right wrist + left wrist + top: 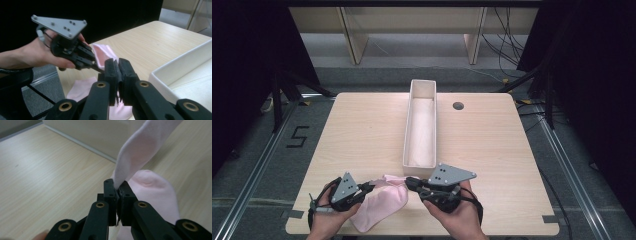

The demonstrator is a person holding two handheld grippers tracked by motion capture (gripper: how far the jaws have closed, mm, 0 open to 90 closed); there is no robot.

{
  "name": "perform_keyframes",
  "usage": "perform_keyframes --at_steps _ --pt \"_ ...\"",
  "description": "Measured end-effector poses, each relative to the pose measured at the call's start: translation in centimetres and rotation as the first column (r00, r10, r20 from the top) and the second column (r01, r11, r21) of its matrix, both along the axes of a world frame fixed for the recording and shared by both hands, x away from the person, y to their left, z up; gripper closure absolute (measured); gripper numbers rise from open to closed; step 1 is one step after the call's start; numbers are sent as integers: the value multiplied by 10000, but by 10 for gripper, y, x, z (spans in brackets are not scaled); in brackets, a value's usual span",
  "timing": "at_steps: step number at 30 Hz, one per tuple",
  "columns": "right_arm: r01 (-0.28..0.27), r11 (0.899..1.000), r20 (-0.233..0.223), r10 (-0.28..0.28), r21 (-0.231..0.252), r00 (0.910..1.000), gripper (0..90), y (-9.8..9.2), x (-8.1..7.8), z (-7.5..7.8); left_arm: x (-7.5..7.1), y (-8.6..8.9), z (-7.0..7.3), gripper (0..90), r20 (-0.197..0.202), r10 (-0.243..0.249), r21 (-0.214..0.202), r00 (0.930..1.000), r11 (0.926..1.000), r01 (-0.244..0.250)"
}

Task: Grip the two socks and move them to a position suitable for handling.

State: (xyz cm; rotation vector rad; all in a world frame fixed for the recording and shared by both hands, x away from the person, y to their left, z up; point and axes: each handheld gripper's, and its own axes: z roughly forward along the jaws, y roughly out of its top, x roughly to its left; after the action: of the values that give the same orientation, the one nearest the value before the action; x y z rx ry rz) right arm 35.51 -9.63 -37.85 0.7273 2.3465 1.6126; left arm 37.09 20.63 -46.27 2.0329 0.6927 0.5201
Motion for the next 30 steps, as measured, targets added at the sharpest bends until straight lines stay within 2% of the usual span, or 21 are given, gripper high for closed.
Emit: perform_keyframes --at_steps 5,6,8,9,10,11,12,13,14,15,17,18,22,23,24,25,26,27,28,29,30 --pt "72 9998 -350 -65 202 9994 863 -20 -10 0 -14 -8 22 867 -565 -1458 378 9877 9883 1480" --pt "289 9994 -778 -273 196 9966 863 -34 -18 -3 -17 -12 23 867 -906 -1887 319 9779 9808 1922" --pt "329 9991 -788 -307 268 9964 863 -38 -20 -6 -22 -20 19 870 -1421 -2378 342 9609 9689 2449" --pt "531 9984 -973 -507 215 9940 863 -51 -25 -13 -25 -28 14 873 -2029 -2831 362 9374 9545 2961" --pt "531 9984 -973 -507 215 9940 863 -51 -25 -13 -25 -28 14 873 -2029 -2831 362 9374 9545 2961" --pt "789 9967 -1465 -750 207 9864 863 -64 -32 -20 -26 -37 8 873 -2592 -3137 289 9134 9428 3320" --pt "789 9967 -1465 -750 207 9864 863 -64 -32 -20 -26 -37 8 873 -2592 -3137 289 9134 9428 3320" --pt "1246 9921 -1627 -1201 175 9793 863 -77 -33 -29 -25 -44 2 874 -3019 -3221 504 8973 9345 3524" --pt "1246 9921 -1627 -1201 175 9793 863 -77 -33 -29 -25 -44 2 873 -3019 -3221 504 8973 9345 3524" --pt "1410 9899 -1849 -1356 167 9734 863 -80 -33 -33 -23 -49 -2 873 -3403 -3298 329 8806 9317 3617" --pt "1749 9846 -2035 -1719 -33 9639 863 -89 -31 -45 -21 -57 -7 873 -3711 -3342 412 8664 9262 3749" --pt "1983 9794 -2379 -2018 -386 9501 863 -95 -30 -56 -18 -63 -11 870 -3861 -3317 627 8608 9215 3832" --pt "2204 9744 -2929 -2235 -441 9297 862 -100 -21 -73 -11 -71 -15 866 -3922 -3083 1141 8667 9186 3784" --pt "2521 9646 -3154 -2637 -779 9116 862 -102 -18 -76 -7 -74 -17 857 -3878 -2939 1328 8736 9201 3685" --pt "2679 9593 -3027 -2825 -898 9102 862 -103 -15 -79 -6 -75 -17 847 -3772 -2832 1541 8818 9196 3613" --pt "2679 9593 -3027 -2825 -898 9102 862 -103 -15 -79 -6 -75 -17 835 -3772 -2832 1541 8818 9196 3613" --pt "2776 9571 -3508 -2888 -832 8908 862 -102 -15 -82 -4 -75 -17 835 -3748 -2751 1684 8854 9189 3568" --pt "2823 9552 -3188 -2957 -887 9005 862 -104 -10 -86 -4 -75 -18 831 -3710 -2682 1643 8891 9233 3471" --pt "2974 9499 -3464 -3120 -962 8847 861 -104 -9 -87 -2 -75 -18 820 -3709 -2678 1722 8892 9211 3493" --pt "3054 9459 -3335 -3245 -1095 8852 860 -105 -5 -89 -2 -74 -19 798 -3619 -2650 1803 8938 9207 3460" --pt "3251 9353 -3372 -3536 -1398 8725 850 -105 -2 -93 -1 -72 -18 749 -3441 -2550 1982 9036 9210 3354"
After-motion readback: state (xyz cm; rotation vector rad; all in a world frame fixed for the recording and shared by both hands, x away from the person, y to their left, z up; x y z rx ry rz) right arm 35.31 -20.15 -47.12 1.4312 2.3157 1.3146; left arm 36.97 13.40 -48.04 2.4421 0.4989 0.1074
